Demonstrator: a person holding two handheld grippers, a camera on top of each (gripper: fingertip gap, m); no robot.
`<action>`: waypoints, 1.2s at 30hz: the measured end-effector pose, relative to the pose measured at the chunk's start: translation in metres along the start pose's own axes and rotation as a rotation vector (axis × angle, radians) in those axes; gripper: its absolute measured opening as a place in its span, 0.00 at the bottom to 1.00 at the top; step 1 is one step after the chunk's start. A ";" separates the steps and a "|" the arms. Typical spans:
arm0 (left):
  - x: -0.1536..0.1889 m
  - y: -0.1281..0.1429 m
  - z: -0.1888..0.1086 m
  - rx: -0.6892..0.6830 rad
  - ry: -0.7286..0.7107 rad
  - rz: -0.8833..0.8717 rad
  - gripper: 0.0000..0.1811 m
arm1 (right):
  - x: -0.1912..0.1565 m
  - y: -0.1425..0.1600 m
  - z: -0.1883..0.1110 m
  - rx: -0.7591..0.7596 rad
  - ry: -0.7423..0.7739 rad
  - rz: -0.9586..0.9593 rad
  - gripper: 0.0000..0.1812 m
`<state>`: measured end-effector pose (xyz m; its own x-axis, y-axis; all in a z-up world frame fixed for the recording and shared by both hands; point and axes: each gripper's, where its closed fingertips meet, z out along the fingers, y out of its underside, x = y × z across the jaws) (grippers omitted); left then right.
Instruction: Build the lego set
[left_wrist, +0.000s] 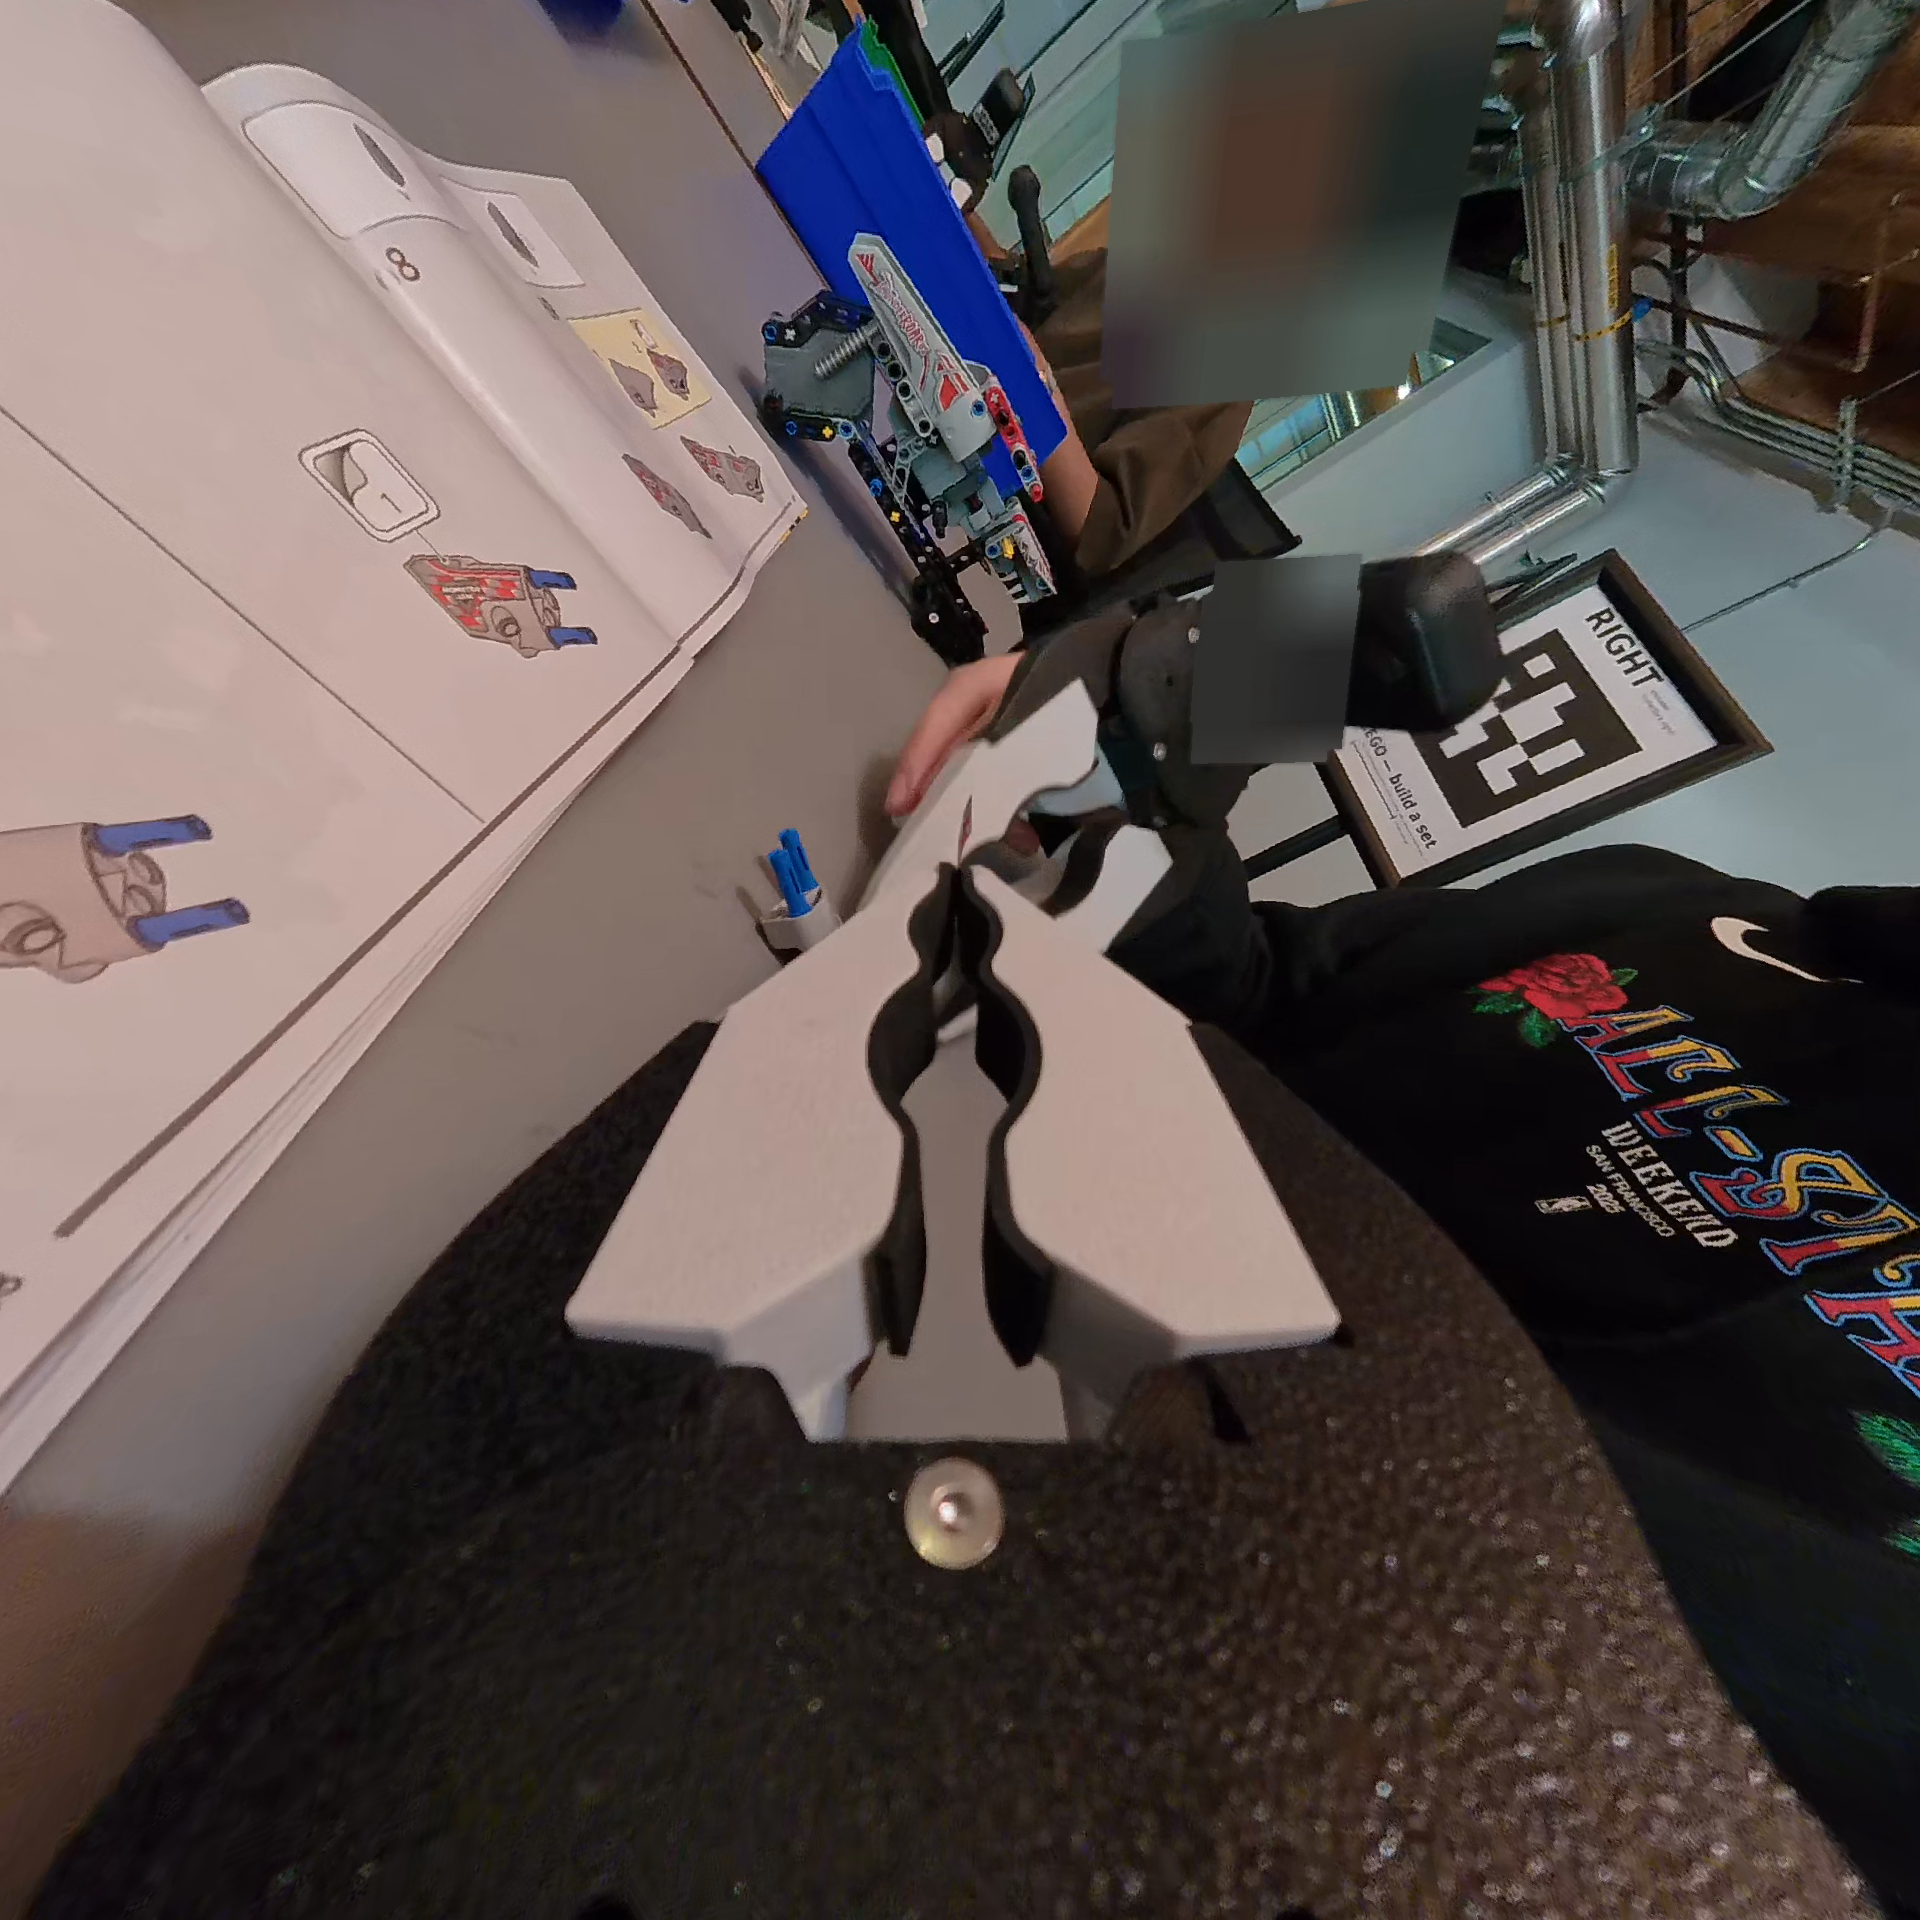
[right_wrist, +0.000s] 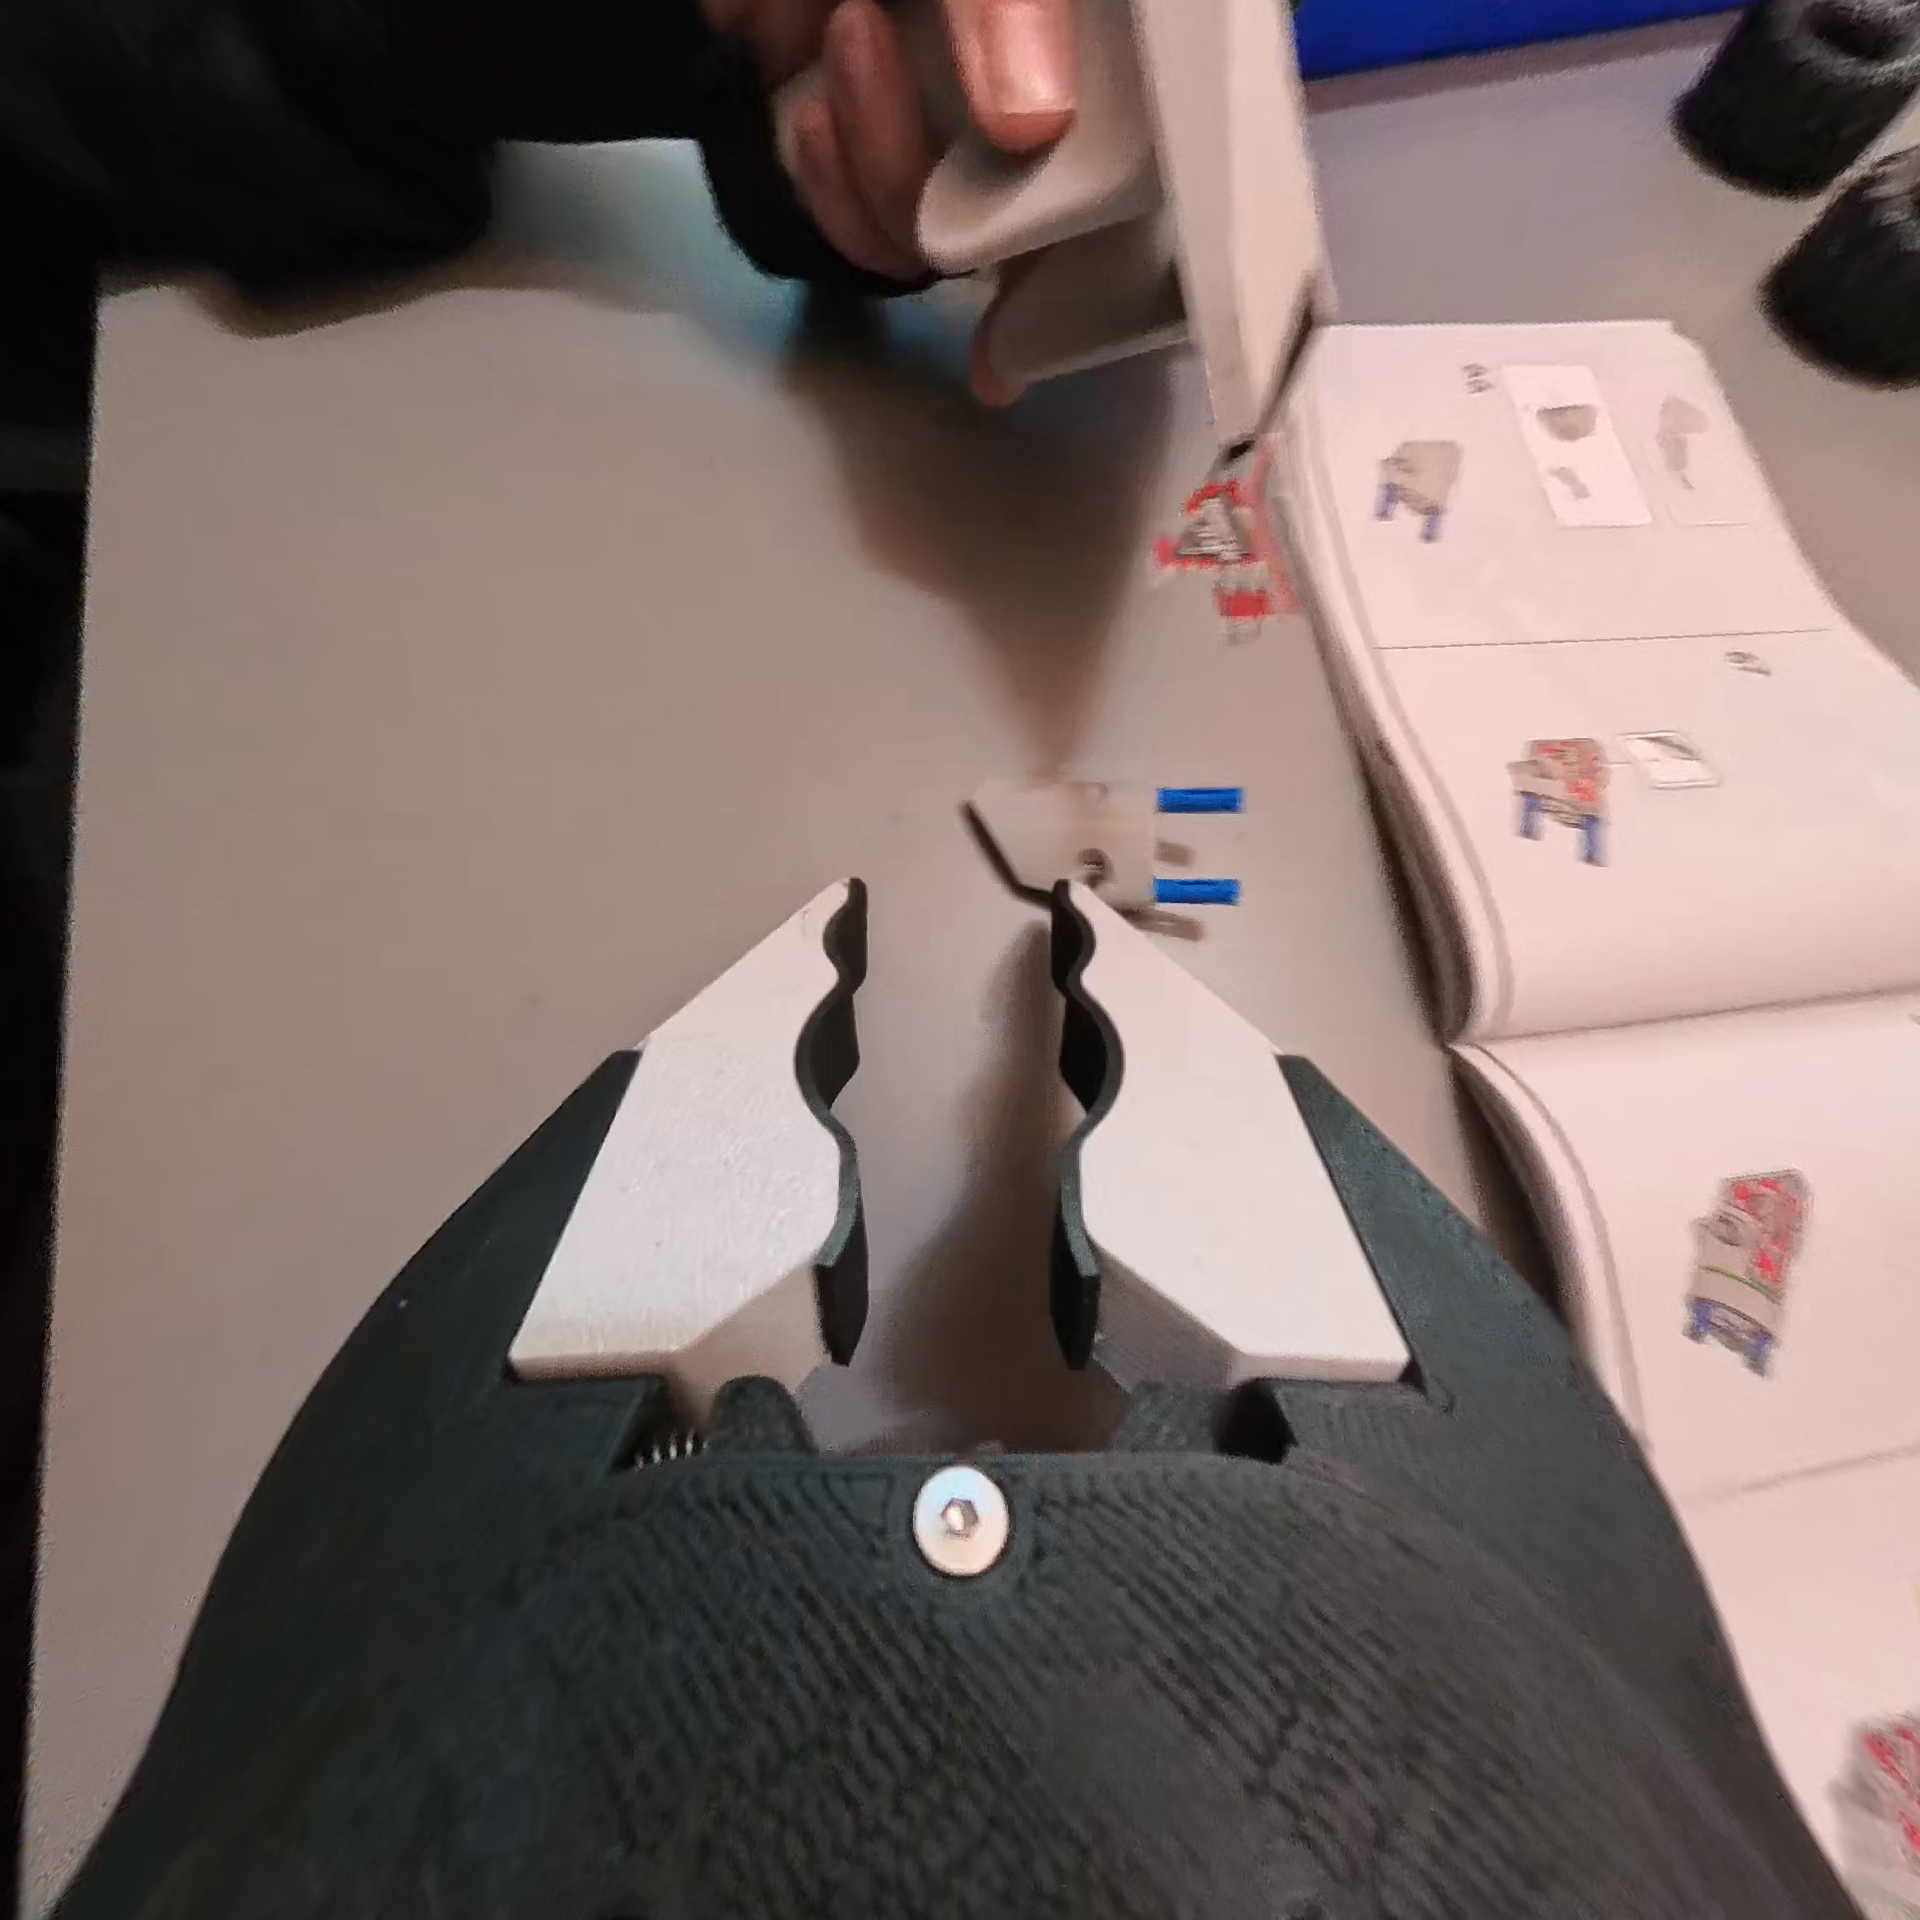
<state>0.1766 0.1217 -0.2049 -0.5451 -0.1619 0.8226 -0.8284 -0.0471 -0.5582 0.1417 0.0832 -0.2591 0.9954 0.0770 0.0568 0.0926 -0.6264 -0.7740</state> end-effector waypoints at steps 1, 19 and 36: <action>0.000 0.000 -0.001 0.002 -0.003 0.000 0.00 | 0.009 -0.001 -0.005 0.010 0.037 0.001 0.19; -0.001 0.000 0.000 0.002 -0.007 0.003 0.00 | 0.027 0.005 0.004 -0.057 -0.042 -0.266 0.17; -0.003 0.002 0.002 -0.011 -0.013 -0.001 0.00 | 0.027 0.007 0.002 -0.080 0.000 -0.288 0.14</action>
<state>0.1768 0.1204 -0.2089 -0.5425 -0.1744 0.8218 -0.8304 -0.0362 -0.5559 0.1691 0.0823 -0.2638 0.9279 0.2604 0.2669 0.3728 -0.6382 -0.6736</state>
